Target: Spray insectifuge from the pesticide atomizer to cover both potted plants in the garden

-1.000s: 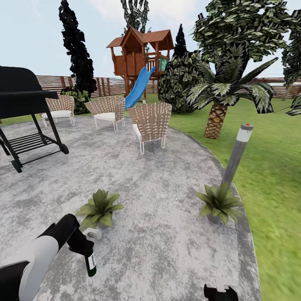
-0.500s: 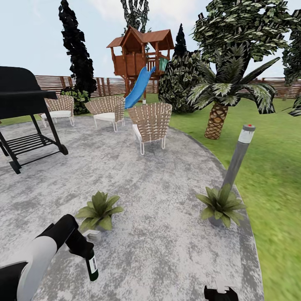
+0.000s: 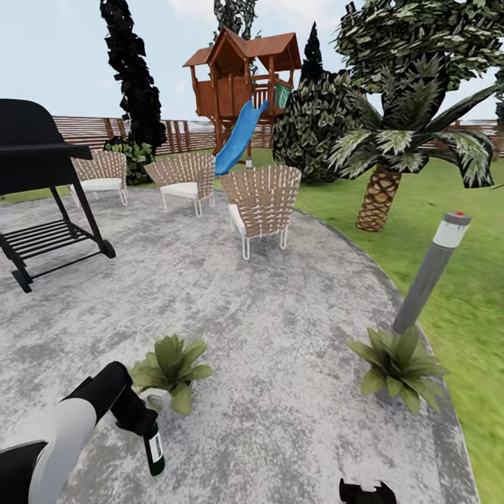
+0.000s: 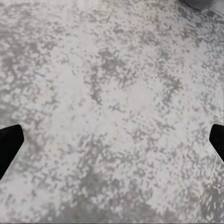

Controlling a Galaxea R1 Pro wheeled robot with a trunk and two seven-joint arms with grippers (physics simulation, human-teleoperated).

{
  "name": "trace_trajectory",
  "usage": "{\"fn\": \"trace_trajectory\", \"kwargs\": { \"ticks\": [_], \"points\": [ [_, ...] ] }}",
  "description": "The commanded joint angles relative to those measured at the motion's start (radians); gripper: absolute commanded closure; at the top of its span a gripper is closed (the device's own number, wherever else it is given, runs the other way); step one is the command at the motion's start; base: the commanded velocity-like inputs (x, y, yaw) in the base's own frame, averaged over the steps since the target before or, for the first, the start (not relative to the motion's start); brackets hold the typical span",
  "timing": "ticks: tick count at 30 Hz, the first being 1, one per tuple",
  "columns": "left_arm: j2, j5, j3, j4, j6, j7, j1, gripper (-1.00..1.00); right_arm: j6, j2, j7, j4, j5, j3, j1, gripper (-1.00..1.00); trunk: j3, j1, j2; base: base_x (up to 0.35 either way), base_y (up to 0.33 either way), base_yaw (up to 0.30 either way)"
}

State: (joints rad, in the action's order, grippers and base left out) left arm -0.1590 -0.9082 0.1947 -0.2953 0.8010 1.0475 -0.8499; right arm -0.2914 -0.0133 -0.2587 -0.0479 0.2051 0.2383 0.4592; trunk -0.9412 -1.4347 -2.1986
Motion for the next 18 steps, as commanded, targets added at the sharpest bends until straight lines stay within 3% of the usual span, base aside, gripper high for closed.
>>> {"fn": "trace_trajectory", "kwargs": {
  "ticks": [1,4,8,18],
  "points": [
    [0.002,-0.009,0.008,-0.001,0.006,0.006,0.0,1.0,-0.003,0.0,-0.002,0.0,0.01,0.009,0.0,-1.0,-0.002,0.0,0.0,0.336,0.141,0.161],
    [0.004,-0.025,0.009,-0.001,0.006,0.006,0.0,1.0,-0.003,0.0,-0.002,0.0,0.01,0.009,0.0,-1.0,-0.006,0.0,0.0,0.335,0.136,0.153],
    [0.006,-0.083,0.013,-0.001,0.006,0.009,0.002,1.0,-0.003,0.0,-0.002,0.0,0.01,0.009,0.001,-1.0,-0.011,0.0,0.0,0.204,0.073,0.123],
    [0.007,-0.094,0.017,0.001,0.006,0.011,0.003,1.0,-0.003,-0.001,-0.002,0.0,0.011,0.007,0.0,-1.0,-0.017,0.0,0.0,0.013,0.005,0.011]
  ]
}}
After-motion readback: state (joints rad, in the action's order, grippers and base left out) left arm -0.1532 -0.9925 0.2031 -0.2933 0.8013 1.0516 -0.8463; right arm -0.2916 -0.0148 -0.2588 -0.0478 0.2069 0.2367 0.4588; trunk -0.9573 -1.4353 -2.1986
